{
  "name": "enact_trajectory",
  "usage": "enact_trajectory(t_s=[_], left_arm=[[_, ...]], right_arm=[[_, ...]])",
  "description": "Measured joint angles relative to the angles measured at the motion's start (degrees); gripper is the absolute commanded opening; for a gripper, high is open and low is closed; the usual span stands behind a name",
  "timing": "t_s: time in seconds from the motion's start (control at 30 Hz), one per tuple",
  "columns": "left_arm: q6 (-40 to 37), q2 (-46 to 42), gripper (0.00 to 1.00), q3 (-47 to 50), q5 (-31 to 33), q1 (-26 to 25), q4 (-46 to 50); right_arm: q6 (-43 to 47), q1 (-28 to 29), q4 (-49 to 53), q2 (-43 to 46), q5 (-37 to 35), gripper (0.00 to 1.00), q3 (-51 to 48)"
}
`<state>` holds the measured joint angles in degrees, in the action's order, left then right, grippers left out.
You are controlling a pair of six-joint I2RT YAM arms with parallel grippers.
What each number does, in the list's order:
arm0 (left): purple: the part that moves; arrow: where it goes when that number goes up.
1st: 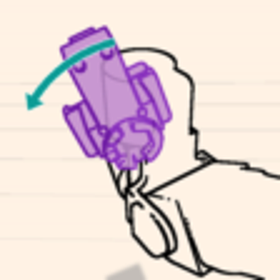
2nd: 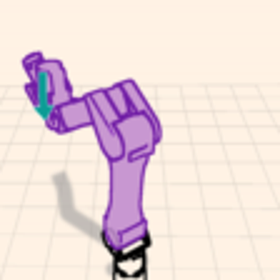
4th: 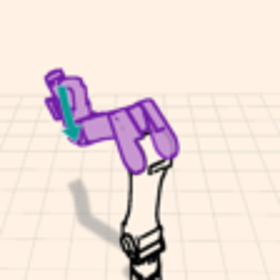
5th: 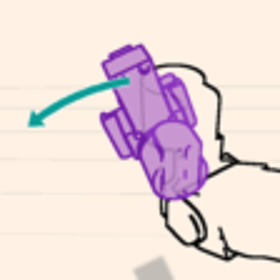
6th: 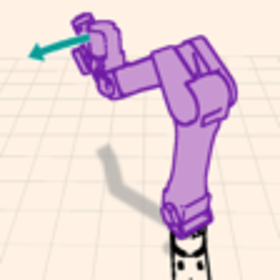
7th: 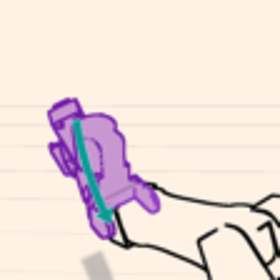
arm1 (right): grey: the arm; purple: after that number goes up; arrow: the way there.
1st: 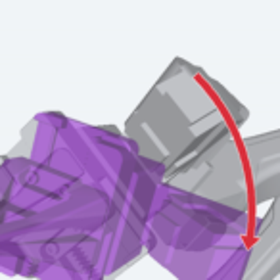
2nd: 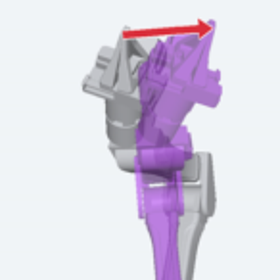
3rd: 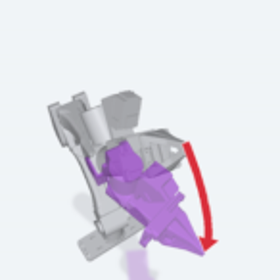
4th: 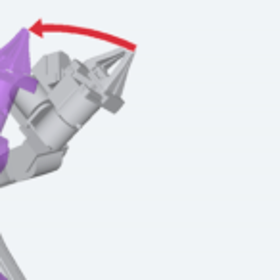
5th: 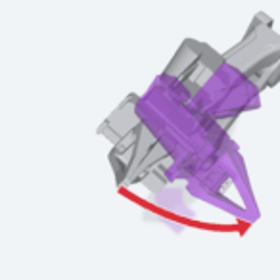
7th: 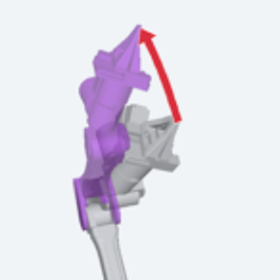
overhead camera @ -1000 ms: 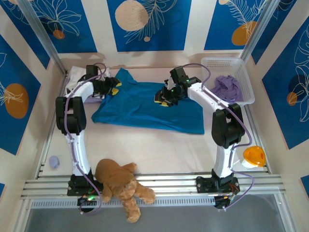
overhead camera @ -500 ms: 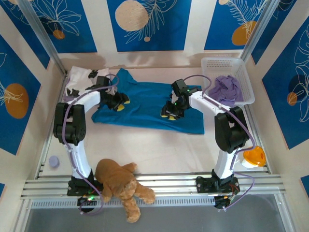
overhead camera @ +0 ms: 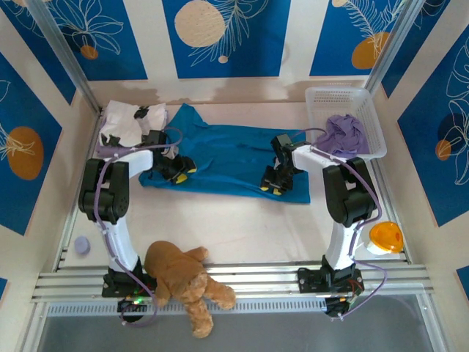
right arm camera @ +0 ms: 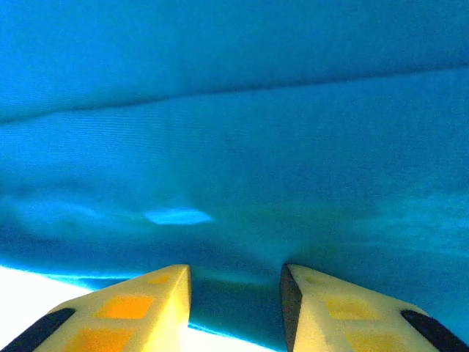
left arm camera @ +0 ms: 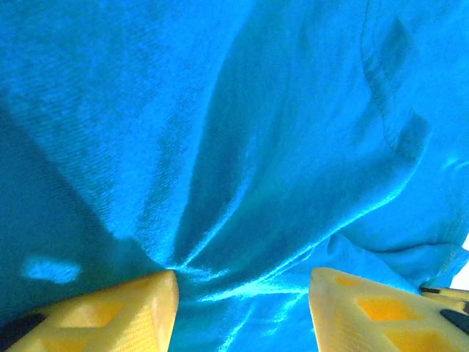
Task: Fold and stack the t-shirts
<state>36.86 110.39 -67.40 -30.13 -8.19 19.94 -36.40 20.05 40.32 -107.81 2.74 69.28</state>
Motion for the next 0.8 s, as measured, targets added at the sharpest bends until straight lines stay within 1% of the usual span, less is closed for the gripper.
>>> enact_trajectory(t_s=[0.17,0.4,0.67,0.8], left_arm=[[0.07,-2.67,0.54,3.91,0.17,-0.15,-1.81],[0.11,-7.06,0.54,10.19,0.13,-0.37,-3.58],[0.70,-15.10,0.55,20.20,-0.26,-1.38,-5.64],[0.70,-19.17,0.56,24.13,-0.13,-1.40,-5.40]], right_arm=[[-0.42,-0.28,-1.90,0.87,1.09,0.39,-2.19],[-2.36,-0.28,-5.20,7.48,2.80,0.39,-10.97],[-4.44,0.42,-3.74,15.61,3.04,0.39,-19.45],[-5.53,1.38,-0.20,22.40,1.66,0.39,-22.29]])
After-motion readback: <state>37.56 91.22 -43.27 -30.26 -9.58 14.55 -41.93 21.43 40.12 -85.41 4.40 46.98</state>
